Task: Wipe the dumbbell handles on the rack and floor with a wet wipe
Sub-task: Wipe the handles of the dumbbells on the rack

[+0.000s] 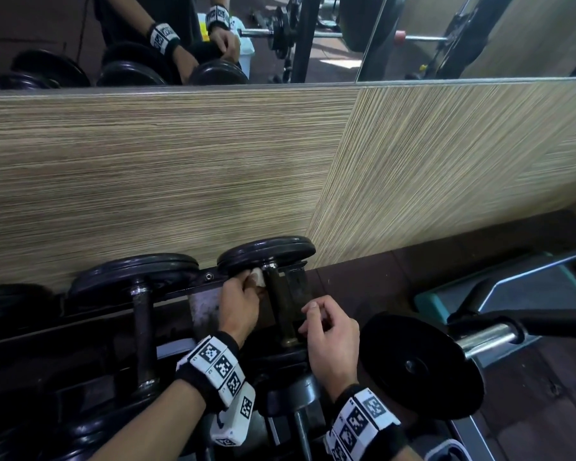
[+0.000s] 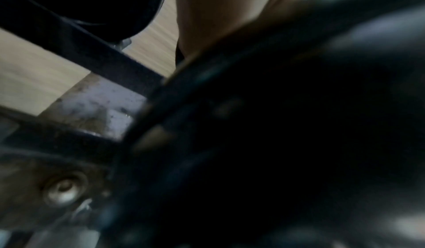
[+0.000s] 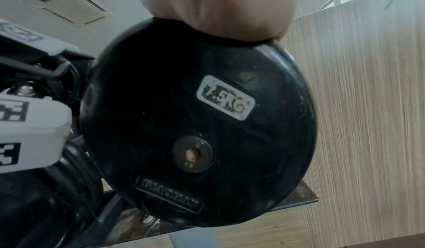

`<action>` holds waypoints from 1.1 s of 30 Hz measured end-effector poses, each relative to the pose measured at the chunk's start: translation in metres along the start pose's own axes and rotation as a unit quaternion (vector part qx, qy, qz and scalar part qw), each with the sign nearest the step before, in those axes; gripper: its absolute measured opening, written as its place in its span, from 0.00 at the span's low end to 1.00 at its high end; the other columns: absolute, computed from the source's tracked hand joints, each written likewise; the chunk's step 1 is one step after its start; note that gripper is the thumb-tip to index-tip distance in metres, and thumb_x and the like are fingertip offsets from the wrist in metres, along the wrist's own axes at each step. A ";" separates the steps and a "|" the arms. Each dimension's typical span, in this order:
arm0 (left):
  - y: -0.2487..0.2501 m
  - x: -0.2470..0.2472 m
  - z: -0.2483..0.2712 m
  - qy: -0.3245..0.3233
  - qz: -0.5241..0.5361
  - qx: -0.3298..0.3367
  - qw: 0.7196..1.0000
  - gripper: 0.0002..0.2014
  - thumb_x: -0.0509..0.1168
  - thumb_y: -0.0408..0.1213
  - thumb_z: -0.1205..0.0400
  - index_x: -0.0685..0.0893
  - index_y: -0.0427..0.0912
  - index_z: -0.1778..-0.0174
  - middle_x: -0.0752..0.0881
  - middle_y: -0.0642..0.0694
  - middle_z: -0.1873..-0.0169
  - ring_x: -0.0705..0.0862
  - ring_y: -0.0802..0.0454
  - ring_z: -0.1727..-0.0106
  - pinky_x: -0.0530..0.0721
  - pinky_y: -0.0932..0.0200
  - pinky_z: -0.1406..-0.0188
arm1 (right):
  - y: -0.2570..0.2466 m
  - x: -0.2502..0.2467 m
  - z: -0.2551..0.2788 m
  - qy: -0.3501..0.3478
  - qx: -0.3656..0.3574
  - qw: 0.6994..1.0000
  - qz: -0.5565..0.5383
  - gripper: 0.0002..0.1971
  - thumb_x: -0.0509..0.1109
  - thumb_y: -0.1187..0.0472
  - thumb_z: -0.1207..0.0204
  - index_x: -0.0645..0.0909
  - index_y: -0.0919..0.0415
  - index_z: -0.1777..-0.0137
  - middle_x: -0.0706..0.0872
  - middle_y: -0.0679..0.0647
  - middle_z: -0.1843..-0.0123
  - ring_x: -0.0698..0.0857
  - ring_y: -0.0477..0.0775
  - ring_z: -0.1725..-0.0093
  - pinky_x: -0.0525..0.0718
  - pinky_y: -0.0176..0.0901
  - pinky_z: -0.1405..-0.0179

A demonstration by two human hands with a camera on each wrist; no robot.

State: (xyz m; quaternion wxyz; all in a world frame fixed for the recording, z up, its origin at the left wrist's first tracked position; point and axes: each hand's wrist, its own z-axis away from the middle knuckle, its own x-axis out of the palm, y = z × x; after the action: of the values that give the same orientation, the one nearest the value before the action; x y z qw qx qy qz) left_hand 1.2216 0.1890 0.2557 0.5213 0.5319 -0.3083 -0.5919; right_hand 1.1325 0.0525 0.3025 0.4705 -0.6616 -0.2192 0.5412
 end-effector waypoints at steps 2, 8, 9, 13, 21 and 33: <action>0.003 -0.003 0.008 0.001 -0.032 0.054 0.998 0.09 0.61 0.36 0.11 0.88 0.42 0.48 0.88 0.51 0.64 0.86 0.51 0.62 0.83 0.57 0.57 | 0.000 0.001 0.000 0.001 -0.001 1.000 0.003 0.11 0.63 0.52 0.17 0.81 0.45 0.62 0.87 0.43 0.71 0.83 0.45 0.71 0.85 0.55 0.64; 0.027 -0.007 0.029 -0.013 -0.123 0.155 0.980 0.13 0.62 0.37 0.11 0.88 0.40 0.37 0.90 0.50 0.58 0.79 0.71 0.67 0.73 0.81 0.64 | 0.000 0.001 -0.001 0.002 -0.003 1.000 0.021 0.11 0.64 0.52 0.17 0.81 0.46 0.62 0.87 0.41 0.70 0.85 0.45 0.69 0.85 0.55 0.62; 0.030 -0.005 0.033 -0.030 -0.130 0.163 0.978 0.12 0.62 0.38 0.11 0.89 0.43 0.38 0.89 0.53 0.58 0.82 0.68 0.65 0.74 0.78 0.62 | 0.000 0.001 -0.001 0.000 -0.001 1.000 0.026 0.11 0.64 0.52 0.17 0.81 0.46 0.62 0.87 0.41 0.70 0.85 0.44 0.69 0.85 0.56 0.61; 0.031 -0.001 0.046 -0.079 -0.156 0.162 0.971 0.11 0.61 0.44 0.11 0.88 0.48 0.44 0.91 0.53 0.55 0.88 0.56 0.53 0.83 0.57 0.49 | 0.001 -0.001 -0.004 -0.017 0.000 0.999 0.048 0.05 0.65 0.51 0.17 0.82 0.42 0.51 0.89 0.40 0.65 0.87 0.41 0.64 0.87 0.55 0.56; 0.039 -0.035 0.071 -0.096 -0.003 0.184 0.978 0.07 0.65 0.44 0.14 0.88 0.52 0.52 0.90 0.63 0.55 0.86 0.66 0.48 0.76 0.75 0.49 | -0.015 -0.016 -0.039 -0.295 -0.068 0.949 -0.089 0.11 0.67 0.58 0.13 0.85 0.60 0.36 0.90 0.53 0.41 0.86 0.46 0.40 0.83 0.46 0.35; -0.029 -0.149 0.104 0.103 -0.503 0.167 0.842 0.22 0.51 0.57 0.18 0.86 0.49 0.59 0.86 0.51 0.65 0.85 0.44 0.62 0.75 0.42 0.52 | 0.017 -0.018 -0.120 -0.232 0.068 0.970 -0.020 0.04 0.73 0.67 0.18 0.84 0.66 0.46 0.88 0.58 0.62 0.85 0.44 0.72 0.84 0.34 0.71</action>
State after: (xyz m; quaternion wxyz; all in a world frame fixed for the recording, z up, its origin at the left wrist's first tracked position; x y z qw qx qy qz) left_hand 1.0978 0.3174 0.3008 0.0837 0.7506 -0.0374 -0.6543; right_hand 1.2340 -0.0159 0.2930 0.4609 -0.4799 -0.2983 0.6844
